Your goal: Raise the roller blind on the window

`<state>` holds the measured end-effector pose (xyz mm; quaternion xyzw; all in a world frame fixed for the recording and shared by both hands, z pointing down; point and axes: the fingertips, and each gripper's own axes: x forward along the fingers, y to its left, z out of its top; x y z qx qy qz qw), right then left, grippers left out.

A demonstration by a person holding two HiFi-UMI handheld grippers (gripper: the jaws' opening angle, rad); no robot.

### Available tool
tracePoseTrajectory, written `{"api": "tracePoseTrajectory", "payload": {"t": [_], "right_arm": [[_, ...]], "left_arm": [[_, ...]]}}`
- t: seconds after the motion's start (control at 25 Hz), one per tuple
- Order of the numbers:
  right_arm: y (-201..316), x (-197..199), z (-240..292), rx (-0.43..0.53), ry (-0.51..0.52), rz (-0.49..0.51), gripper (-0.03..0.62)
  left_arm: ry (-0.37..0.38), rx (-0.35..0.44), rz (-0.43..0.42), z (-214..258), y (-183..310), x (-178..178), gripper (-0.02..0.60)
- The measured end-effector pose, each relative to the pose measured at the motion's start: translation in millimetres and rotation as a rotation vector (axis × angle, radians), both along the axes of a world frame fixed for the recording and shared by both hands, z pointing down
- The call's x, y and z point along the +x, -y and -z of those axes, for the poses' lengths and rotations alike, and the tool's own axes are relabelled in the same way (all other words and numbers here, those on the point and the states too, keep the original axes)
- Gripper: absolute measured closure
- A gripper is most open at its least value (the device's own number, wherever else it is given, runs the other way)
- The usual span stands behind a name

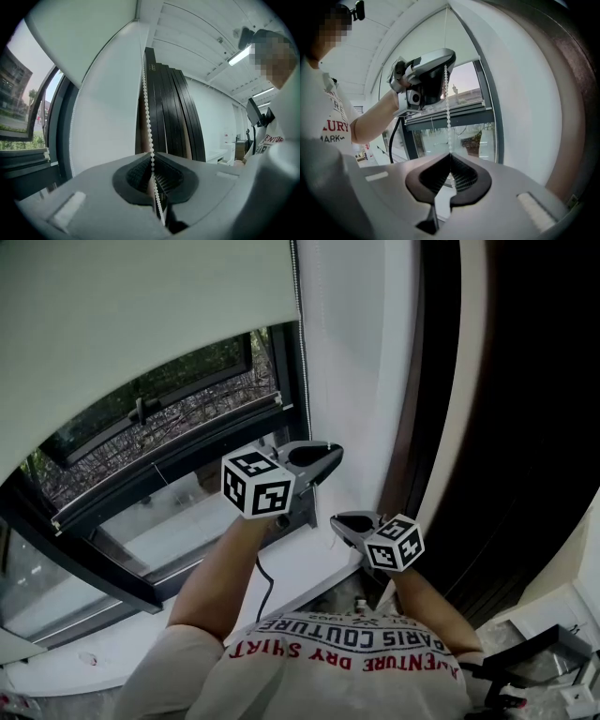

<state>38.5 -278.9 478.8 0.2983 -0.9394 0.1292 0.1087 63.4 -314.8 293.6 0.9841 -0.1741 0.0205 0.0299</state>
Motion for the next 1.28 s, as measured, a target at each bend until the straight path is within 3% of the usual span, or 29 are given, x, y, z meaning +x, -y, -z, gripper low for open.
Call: {"api": "tracePoseTrajectory", "payload": {"t": [0.64, 1.0, 1.28], "right_arm": [[-18, 4, -124, -0.218, -0.176, -0.012, 0.588], [-15, 2, -148, -0.293, -0.165, -0.007, 0.588], [-18, 11, -141, -0.262, -0.174, 0.023, 0.583]], "left_arm": [[0.083, -0.206, 0.041, -132, 8, -13, 0.577], [0.086, -0.260, 0.049, -160, 16, -18, 0.577], [0.093, -0.258, 0.028, -156, 6, -15, 0.576]]}}
